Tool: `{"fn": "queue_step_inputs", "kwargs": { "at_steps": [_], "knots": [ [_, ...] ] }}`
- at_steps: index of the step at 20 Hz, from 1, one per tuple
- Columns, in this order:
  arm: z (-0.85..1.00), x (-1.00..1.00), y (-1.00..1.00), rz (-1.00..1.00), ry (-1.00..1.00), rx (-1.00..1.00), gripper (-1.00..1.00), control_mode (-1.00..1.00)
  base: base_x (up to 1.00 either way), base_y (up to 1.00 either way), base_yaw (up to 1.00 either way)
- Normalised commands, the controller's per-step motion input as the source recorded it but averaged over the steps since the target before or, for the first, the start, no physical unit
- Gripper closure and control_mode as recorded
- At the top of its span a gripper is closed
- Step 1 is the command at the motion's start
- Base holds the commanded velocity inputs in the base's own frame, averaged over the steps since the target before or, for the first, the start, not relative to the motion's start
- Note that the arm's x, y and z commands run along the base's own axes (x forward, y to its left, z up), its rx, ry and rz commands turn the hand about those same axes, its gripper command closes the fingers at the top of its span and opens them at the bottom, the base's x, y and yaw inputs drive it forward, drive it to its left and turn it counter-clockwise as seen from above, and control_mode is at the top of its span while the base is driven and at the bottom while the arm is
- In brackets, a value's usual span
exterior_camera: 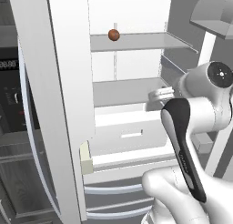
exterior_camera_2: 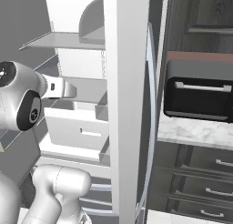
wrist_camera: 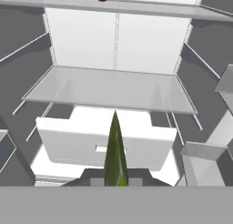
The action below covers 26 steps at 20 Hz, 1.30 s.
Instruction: Grab the onion and lemon wedge from the fridge, place them in the blender, close the lid, and turn on the blender to create a marinade.
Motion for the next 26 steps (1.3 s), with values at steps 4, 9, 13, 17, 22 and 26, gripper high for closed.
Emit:
{"fn": "queue_step_inputs", "kwargs": {
  "at_steps": [4,9,13,17,22,26],
  "knots": [
    [0.0,-0.02,-0.01,0.0,0.01,0.0,1.0,-1.0,0.0,0.0,0.0],
    [0.0,0.0,0.04,0.0,0.0,-0.01,1.0,-1.0,0.0,0.0,0.0],
    [0.0,0.0,0.01,0.0,0.0,0.0,1.0,-1.0,0.0,0.0,0.0],
    [0.0,0.0,0.0,0.0,0.0,0.0,1.0,1.0,-0.13,0.01,-0.04],
    [0.0,0.0,0.0,0.0,0.0,0.0,1.0,1.0,-0.87,0.06,-0.09],
    [0.0,0.0,0.0,0.0,0.0,0.0,1.0,1.0,-1.0,0.3,-0.04]
  ]
}}
